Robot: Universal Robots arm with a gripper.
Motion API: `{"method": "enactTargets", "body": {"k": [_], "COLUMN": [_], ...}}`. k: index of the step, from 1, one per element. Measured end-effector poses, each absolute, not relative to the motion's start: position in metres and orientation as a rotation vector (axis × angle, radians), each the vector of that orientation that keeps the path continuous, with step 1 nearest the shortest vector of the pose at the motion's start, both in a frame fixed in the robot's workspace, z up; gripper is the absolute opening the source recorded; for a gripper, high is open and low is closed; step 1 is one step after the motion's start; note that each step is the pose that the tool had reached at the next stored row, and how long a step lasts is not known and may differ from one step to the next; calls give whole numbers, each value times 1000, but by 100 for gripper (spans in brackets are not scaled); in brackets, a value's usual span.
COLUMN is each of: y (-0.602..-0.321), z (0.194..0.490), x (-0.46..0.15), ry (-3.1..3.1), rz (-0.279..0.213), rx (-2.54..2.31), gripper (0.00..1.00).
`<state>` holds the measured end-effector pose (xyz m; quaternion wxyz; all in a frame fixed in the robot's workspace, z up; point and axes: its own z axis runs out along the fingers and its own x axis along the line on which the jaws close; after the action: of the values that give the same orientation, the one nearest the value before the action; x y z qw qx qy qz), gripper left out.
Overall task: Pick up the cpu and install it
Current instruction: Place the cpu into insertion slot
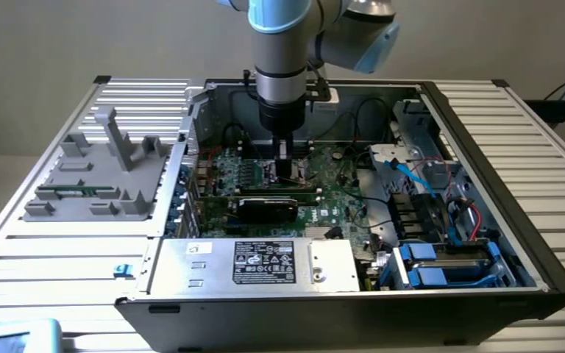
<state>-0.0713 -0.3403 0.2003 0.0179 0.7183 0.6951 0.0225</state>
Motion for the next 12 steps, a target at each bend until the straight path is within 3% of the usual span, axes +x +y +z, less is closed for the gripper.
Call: {"method": "enactTargets", "body": {"k": [12], "y": [-340], "z": [199], "x": [-73], "ry": [2159], "rz": [68], "rx": [2228], "gripper": [55]}}
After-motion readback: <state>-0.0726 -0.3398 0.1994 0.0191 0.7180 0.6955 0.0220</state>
